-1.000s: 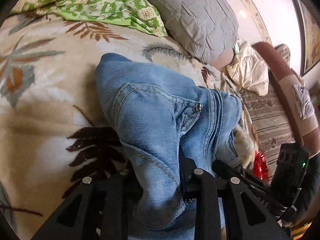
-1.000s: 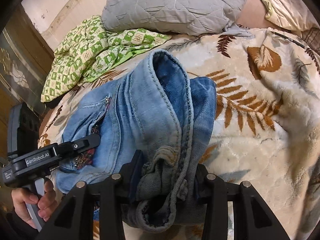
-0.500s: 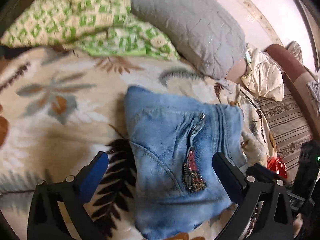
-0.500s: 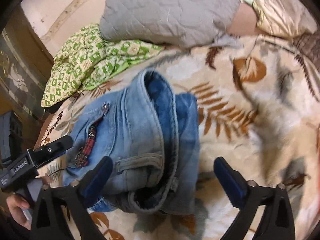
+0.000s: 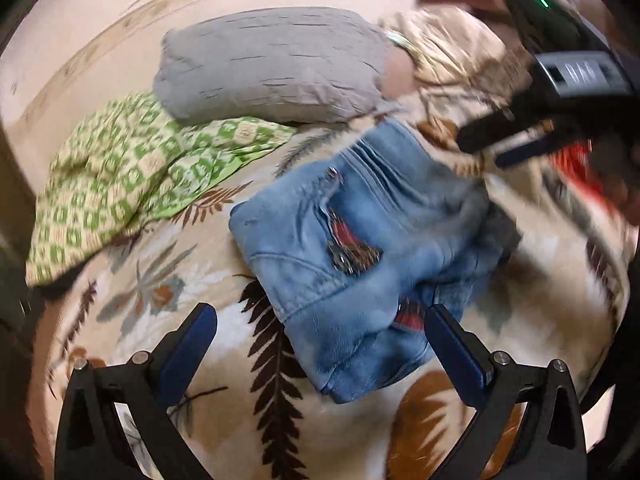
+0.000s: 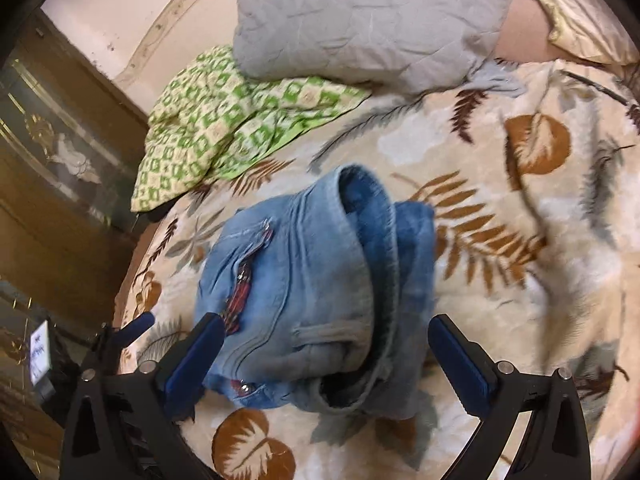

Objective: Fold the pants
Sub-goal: 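Release the jeans and lift both grippers away from the stack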

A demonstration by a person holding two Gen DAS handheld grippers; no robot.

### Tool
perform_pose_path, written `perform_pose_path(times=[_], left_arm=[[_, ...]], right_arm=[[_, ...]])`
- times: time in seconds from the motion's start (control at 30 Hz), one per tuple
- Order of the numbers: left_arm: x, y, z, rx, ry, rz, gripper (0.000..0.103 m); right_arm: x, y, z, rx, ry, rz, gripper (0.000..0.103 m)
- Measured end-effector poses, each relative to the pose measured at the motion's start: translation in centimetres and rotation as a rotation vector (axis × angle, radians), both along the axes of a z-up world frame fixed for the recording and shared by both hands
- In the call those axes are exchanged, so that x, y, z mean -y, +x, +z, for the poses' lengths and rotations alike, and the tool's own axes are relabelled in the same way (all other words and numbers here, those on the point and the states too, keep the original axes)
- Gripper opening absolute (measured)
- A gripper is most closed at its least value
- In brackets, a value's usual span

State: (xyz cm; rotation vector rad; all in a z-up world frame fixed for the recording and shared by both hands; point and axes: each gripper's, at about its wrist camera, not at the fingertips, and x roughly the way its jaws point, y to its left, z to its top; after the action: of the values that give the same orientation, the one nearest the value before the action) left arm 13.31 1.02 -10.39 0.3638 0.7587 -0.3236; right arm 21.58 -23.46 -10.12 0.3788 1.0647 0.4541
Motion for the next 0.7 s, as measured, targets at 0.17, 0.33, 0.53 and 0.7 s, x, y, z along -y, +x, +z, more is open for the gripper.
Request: perform_pose_path(times=[0.17, 0.33, 0.53, 0.7], left_arm=[[0.2, 0.8, -1.9, -0.039, 0.055, 0.000, 0.084], [0.3, 0.8, -3.3, -0.111, 0.015, -0.025, 0.051], [0.3, 0.2, -3.0, -0.110, -0.002, -0.017, 0.024], [0.2, 0.6, -3.5, -0.131, -0.004, -0.006, 0.025]], right_arm=[[-1.8, 0.2, -2.4, -0.037, -0.103, 0.030, 0.062], [-2.1, -0.1, -4.2, -0.022, -0.179, 0.034, 0.046], [-1.9, -0.6, -3.6, 0.028, -0.210, 0.035, 0.027], [-1.6, -0.6, -4.6, 0.016, -0.199, 0.025, 0.027]])
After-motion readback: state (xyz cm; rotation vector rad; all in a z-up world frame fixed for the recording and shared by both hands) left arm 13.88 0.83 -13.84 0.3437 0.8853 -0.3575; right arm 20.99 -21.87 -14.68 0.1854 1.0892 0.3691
